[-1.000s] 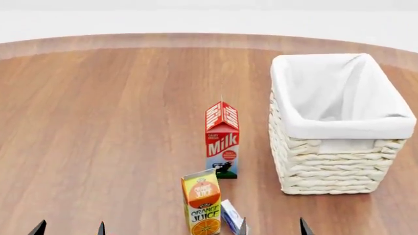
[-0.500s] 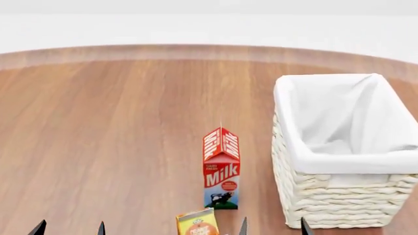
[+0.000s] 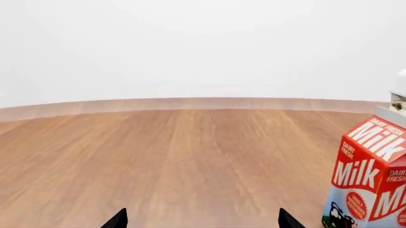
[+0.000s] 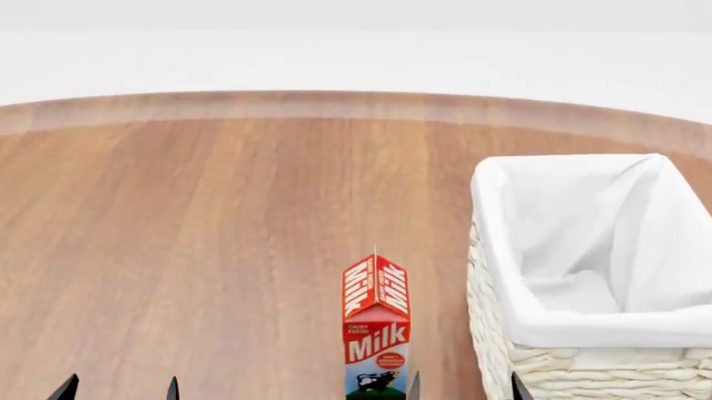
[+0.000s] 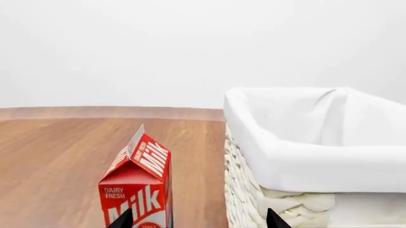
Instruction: Pick up the orange juice, and put it in the basket.
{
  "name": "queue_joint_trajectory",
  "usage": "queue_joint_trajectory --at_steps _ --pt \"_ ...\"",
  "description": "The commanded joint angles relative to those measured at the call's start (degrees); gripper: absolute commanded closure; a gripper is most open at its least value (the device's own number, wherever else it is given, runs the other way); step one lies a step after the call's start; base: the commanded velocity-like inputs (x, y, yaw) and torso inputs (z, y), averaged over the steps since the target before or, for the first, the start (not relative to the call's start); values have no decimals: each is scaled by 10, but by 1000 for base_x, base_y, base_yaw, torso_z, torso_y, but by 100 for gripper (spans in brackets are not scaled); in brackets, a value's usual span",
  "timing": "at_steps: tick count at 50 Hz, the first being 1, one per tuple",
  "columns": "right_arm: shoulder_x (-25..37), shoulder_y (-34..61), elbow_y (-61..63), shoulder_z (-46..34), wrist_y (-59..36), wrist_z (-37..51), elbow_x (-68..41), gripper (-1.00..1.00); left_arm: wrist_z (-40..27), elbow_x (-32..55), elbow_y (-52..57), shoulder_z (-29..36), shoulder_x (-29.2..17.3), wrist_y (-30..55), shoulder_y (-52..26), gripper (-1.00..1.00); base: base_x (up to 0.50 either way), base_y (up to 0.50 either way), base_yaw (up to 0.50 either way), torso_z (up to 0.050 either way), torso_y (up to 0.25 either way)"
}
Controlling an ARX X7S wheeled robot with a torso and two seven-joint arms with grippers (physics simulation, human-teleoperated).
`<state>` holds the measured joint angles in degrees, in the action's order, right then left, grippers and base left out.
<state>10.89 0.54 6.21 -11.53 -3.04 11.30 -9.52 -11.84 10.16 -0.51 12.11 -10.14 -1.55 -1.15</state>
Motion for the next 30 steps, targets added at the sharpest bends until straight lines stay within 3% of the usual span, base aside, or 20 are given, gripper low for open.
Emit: queue_joint_trajectory --at_steps 1,30 --pt "6 -15 29 -6 -5 11 2 -100 -3 3 0 4 -3 -1 0 -100 0 0 0 0 0" --pt "55 -137 130 -37 35 23 30 -100 -11 9 -1 12 -9 -3 -2 -100 0 0 0 0 0"
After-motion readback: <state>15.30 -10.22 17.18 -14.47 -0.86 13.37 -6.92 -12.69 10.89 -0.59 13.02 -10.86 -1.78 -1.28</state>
